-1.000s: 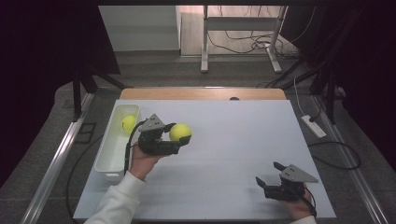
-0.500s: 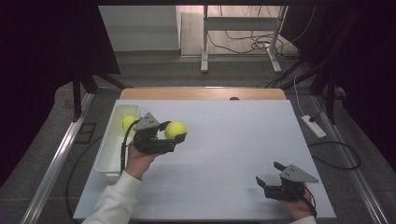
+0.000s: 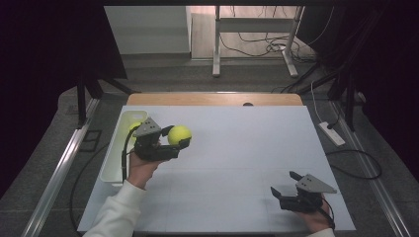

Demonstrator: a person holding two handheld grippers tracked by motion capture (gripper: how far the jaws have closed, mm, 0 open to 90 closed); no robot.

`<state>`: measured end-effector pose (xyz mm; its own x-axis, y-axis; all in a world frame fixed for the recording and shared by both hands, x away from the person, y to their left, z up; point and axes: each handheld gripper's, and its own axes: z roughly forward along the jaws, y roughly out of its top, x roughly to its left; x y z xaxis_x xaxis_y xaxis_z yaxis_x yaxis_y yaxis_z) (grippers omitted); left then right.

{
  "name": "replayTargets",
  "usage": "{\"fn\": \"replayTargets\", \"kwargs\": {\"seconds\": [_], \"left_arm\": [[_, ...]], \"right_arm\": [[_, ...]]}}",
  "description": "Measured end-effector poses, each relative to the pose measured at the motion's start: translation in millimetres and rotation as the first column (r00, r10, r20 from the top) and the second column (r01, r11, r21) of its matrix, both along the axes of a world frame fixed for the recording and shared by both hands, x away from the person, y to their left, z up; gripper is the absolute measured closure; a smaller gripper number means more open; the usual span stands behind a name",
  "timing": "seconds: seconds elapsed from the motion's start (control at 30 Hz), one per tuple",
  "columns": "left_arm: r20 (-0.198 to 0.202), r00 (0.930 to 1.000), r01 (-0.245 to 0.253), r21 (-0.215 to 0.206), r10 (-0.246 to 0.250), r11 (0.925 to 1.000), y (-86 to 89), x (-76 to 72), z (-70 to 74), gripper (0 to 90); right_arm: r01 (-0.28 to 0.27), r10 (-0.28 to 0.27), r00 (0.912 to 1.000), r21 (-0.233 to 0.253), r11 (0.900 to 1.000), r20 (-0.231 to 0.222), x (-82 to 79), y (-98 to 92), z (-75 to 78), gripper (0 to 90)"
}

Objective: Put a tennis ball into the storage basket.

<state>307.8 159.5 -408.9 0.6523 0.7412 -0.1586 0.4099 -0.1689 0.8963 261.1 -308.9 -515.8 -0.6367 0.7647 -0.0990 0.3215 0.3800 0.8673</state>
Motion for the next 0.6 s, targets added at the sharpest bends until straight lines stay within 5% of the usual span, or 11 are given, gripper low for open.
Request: {"fn": "replayTargets", "kwargs": {"seconds": [0.6], "left_arm": [[0.003, 0.9988, -0.049, 0.002, 0.049, 0.9988, 18.3, -1.4, 2.6, 26.2]], "right_arm": [[0.002, -0.002, 1.0000, 0.001, 1.000, 0.001, -0.1, 0.1, 0.3, 11.4]]}}
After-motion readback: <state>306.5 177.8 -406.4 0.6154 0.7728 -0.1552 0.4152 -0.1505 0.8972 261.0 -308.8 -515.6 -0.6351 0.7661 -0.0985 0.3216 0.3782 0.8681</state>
